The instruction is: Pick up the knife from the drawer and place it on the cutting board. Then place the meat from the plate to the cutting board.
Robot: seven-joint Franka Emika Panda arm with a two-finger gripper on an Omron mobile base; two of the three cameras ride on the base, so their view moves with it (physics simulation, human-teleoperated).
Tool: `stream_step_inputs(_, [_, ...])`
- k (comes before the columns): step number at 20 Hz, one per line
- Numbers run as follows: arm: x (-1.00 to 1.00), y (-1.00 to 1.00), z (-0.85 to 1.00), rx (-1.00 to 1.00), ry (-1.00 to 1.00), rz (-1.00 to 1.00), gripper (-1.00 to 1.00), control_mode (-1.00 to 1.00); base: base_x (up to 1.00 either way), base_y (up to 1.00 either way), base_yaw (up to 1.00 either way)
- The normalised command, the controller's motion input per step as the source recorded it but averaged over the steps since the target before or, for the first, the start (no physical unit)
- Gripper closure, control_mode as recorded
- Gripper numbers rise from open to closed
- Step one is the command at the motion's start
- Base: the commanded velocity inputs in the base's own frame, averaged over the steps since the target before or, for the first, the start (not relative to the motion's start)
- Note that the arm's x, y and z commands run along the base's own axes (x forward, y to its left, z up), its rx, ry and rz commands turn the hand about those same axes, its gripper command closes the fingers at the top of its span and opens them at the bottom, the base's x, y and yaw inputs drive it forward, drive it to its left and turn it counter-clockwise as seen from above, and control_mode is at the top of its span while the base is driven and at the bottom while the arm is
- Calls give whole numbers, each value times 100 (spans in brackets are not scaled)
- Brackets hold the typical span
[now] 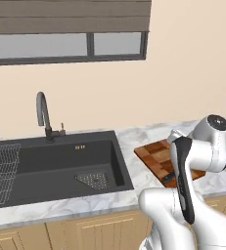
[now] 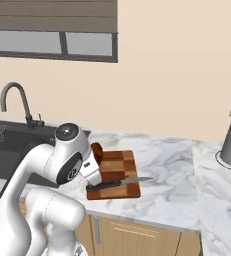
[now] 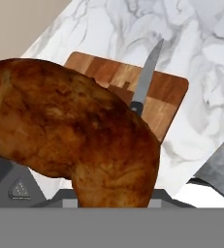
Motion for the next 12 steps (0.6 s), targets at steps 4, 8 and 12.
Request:
stream_step_inputs(4, [0,0,0,0,0,0,100,100,50,-20,-16])
stream_step_inputs(8, [0,0,0,0,0,0,100,100,35,-17,-15])
stream_step_inputs(12, [29,-3,-8,0,0,0,100,-100,6,-2,-2])
